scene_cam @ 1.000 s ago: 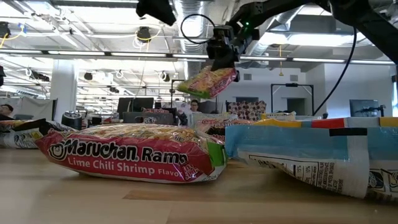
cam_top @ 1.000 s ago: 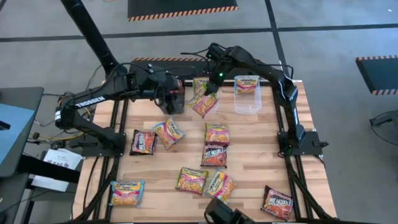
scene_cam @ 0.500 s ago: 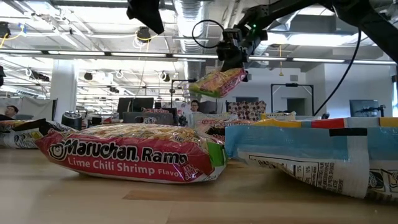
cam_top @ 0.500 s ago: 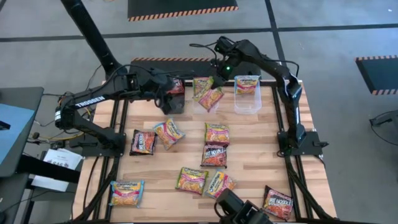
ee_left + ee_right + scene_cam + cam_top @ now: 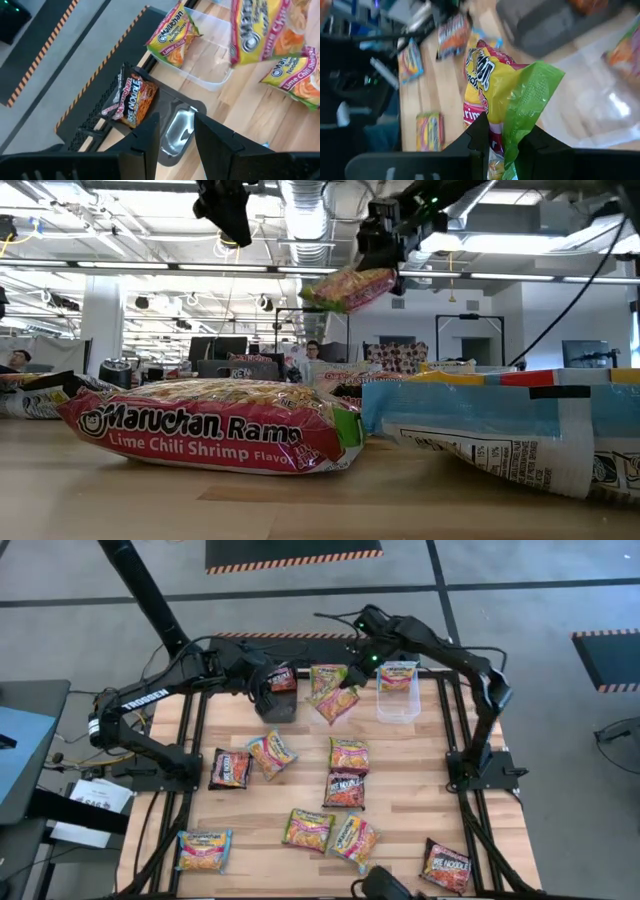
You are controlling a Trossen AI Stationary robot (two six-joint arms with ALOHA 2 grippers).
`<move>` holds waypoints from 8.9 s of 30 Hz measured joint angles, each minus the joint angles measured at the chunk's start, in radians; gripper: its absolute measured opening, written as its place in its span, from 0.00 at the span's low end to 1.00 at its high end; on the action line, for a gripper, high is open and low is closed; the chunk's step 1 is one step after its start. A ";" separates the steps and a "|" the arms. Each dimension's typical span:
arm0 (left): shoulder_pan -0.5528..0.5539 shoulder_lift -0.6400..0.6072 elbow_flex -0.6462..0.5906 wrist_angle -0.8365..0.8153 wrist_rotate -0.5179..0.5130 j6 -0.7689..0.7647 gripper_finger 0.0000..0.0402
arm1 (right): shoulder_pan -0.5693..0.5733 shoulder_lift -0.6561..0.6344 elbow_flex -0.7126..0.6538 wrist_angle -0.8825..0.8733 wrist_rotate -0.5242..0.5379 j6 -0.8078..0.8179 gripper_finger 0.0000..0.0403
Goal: Sort Maruchan noodles
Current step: Put the green noodle pack into the left transparent bin, then put the blue noodle pack into the right transparent bin
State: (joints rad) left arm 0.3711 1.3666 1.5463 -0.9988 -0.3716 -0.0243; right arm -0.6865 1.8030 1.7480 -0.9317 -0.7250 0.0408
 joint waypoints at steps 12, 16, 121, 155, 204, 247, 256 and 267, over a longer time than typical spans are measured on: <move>0.004 0.000 0.000 0.002 0.009 0.114 0.27 | -0.002 -0.255 -0.372 0.560 0.212 0.215 0.19; 0.004 0.000 0.000 0.002 0.008 0.098 0.27 | -0.018 -0.298 -0.485 0.715 0.232 0.226 0.19; 0.004 0.000 -0.001 0.021 0.009 0.039 0.27 | 0.073 -0.047 -0.631 0.930 0.671 0.152 0.07; 0.004 0.000 -0.001 0.021 0.005 0.066 0.27 | 0.184 0.034 -0.631 1.006 0.937 0.302 0.14; 0.004 0.000 -0.001 0.092 0.018 0.039 0.27 | 0.170 0.122 -0.336 0.585 0.541 0.315 0.34; 0.004 0.000 -0.001 0.073 0.018 0.055 0.27 | 0.166 0.286 -0.114 0.470 0.732 0.294 0.34; 0.004 0.000 -0.001 0.056 0.026 0.020 0.27 | 0.164 0.212 -0.058 0.321 0.686 0.205 0.34; 0.004 -0.016 0.043 -0.034 0.025 -0.003 0.27 | 0.176 0.120 -0.045 0.167 0.669 0.107 0.35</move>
State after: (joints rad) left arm 0.3750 1.3506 1.5895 -1.0331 -0.3462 -0.0277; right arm -0.5110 1.9226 1.7035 -0.7646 -0.0556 0.1482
